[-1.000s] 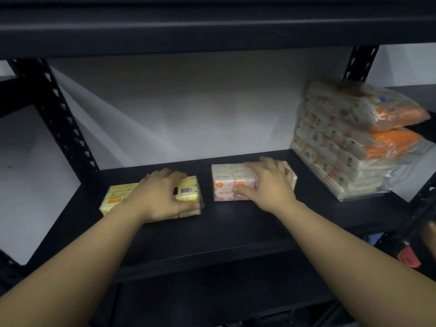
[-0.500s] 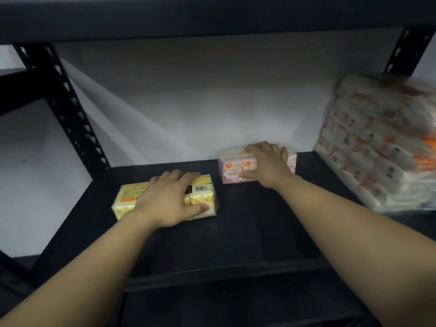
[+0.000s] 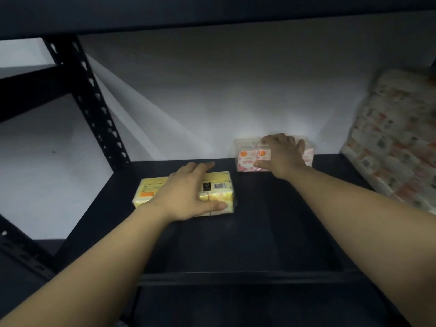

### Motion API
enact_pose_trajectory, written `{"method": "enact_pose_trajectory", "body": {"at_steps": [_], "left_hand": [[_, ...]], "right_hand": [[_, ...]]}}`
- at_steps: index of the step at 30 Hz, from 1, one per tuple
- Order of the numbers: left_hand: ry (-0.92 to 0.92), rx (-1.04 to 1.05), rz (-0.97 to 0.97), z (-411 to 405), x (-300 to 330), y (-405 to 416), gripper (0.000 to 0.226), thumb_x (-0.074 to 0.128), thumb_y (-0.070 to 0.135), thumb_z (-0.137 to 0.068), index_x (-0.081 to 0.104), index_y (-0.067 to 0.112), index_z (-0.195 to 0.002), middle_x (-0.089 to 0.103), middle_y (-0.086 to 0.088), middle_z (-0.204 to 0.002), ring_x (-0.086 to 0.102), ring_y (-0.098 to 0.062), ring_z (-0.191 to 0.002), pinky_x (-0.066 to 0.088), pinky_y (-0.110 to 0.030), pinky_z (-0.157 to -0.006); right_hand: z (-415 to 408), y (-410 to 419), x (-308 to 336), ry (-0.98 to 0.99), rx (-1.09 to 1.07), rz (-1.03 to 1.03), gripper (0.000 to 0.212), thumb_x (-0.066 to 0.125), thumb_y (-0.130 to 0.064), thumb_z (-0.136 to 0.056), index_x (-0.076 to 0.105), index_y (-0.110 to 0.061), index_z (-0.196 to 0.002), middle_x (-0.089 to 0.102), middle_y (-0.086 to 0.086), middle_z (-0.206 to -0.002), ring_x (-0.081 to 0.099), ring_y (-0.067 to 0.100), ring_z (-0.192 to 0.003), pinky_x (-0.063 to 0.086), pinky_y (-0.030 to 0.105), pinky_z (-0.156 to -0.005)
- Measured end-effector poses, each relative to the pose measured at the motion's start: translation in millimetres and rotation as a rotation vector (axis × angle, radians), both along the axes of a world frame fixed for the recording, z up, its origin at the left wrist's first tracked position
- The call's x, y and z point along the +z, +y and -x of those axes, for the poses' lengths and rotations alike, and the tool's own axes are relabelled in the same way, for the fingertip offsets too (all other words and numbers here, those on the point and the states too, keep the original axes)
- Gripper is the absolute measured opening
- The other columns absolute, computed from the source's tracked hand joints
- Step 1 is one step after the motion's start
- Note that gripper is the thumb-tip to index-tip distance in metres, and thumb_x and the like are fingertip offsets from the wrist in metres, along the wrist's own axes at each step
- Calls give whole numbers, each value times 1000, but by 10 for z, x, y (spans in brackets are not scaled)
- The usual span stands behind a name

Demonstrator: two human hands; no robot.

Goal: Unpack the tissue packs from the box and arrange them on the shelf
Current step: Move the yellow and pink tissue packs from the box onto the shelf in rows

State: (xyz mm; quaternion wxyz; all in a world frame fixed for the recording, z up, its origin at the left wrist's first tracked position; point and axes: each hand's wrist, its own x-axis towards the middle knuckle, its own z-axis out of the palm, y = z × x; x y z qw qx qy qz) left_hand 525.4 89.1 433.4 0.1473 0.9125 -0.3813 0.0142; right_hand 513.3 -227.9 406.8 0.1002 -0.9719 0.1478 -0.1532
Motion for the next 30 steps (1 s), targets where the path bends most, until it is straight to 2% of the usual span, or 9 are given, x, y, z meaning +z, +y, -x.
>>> {"method": "enact_pose_trajectory", "body": {"at_steps": [3,6,8,11,15,18,20,26,30], "left_hand": [[67,-12,86,11,70,132,99,75,72,-76,35,31,-157,43,3,-153,38,-19,-144,36,-38,-118],[40,96,82,-5,124,316,78,65,71,-86,47,30,-150,49,1,-146,40,-21,-142,40,-41,-114],[32,212,97,-40,135,478,72,60,72,-88,53,28,-145,53,-1,-142,42,-25,-139,43,-46,-111],[7,363,145,-84,124,717,75,63,73,-85,55,25,-142,53,-6,-138,47,-29,-134,46,-50,-107],[125,559,114,-160,83,939,91,52,83,-84,47,17,-146,51,-14,-143,54,-35,-128,50,-48,-104],[284,552,50,-170,69,976,82,43,79,-93,48,15,-144,62,-10,-136,63,-32,-118,52,-40,-92],[390,510,141,-162,49,980,64,47,73,-95,52,19,-130,68,-1,-117,69,-26,-101,59,-40,-85],[341,431,335,-164,62,1009,56,75,58,-87,51,23,-124,66,9,-105,68,-16,-94,59,-43,-88],[386,404,465,-115,25,982,58,82,54,-83,51,23,-120,66,6,-106,70,-15,-93,60,-36,-80]], "right_hand": [[49,49,54,44,-14,2,77,73,-65,-83,45,-31,-146,41,8,-152,32,34,-144,4,66,-123],[134,209,83,-13,-38,24,79,66,-70,-85,46,-29,-149,32,10,-160,17,32,-152,-3,61,-123],[213,418,109,-151,-2,-48,68,64,-65,-89,56,-24,-142,39,11,-156,21,32,-149,14,52,-123],[344,773,143,-236,54,-216,48,60,-61,-94,73,-17,-107,60,7,-118,48,26,-120,43,40,-99],[515,1151,205,-31,71,-414,68,45,-79,-92,70,-16,-82,69,0,-81,66,17,-79,54,38,-79],[565,1330,152,93,70,-499,71,47,-81,-89,71,-13,-86,74,2,-73,72,16,-65,54,33,-66],[570,1394,111,87,67,-504,69,57,-76,-86,71,-9,-94,75,5,-73,72,17,-61,59,37,-64],[652,1378,111,-44,79,-587,56,75,-57,-86,62,-21,-126,72,-6,-115,68,16,-104,57,38,-91],[799,1432,97,-136,54,-690,53,80,-51,-85,55,-23,-122,67,-9,-106,65,7,-96,50,25,-72]]}}
